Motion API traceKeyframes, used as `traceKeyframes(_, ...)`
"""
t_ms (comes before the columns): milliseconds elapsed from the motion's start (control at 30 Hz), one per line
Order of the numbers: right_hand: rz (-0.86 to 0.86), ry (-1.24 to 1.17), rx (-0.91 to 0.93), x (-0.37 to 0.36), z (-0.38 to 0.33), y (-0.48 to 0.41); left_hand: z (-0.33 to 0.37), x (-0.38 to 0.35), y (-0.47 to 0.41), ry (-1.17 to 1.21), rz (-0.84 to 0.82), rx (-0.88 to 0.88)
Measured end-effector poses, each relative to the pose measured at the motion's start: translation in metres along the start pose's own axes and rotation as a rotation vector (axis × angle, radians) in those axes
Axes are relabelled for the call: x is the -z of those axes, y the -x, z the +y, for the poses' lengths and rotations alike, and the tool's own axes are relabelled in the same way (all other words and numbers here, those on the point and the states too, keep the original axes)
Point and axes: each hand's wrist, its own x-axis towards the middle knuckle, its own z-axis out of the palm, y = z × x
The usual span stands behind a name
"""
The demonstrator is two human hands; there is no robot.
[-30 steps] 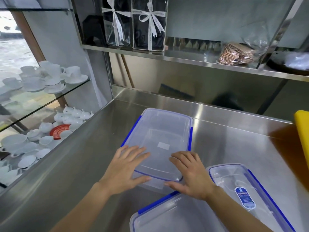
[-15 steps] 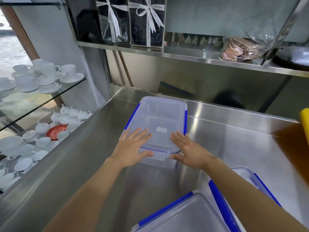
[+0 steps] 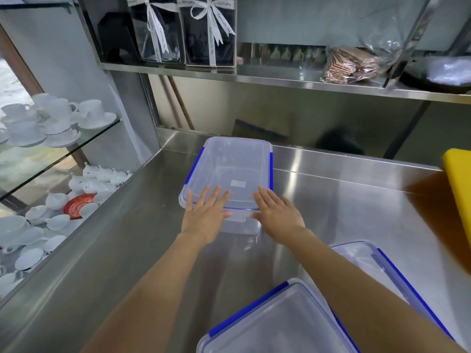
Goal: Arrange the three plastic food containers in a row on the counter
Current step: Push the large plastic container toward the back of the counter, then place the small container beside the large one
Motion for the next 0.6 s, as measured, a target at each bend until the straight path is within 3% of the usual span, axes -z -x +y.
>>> traceKeyframes(133, 0.123, -0.060, 0.008, 0.001, 0.008, 0.025, 0.011, 0.003, 0.013, 0.029, 0.108, -0.004)
traceKeyframes(267, 0.265, -0.073, -0.076, 0.008, 0.040, 0.055, 0.045, 0.018, 0.024, 0.321, 0.368, -0.015)
traceKeyframes(333, 0.362, -0.092, -0.151, 0.010, 0.060, 0.072, 0.076, 0.030, 0.028, 0.399, 0.419, -0.029)
traceKeyframes(433, 0.407, -0.140, -0.289, 0.007, 0.087, 0.099, 0.120, 0.036, 0.037, 0.431, 0.323, -0.102)
traceKeyframes(600, 0.274, -0.259, -0.487, -0.013, 0.126, 0.145, 0.182, 0.023, 0.052, 0.342, -0.073, -0.245)
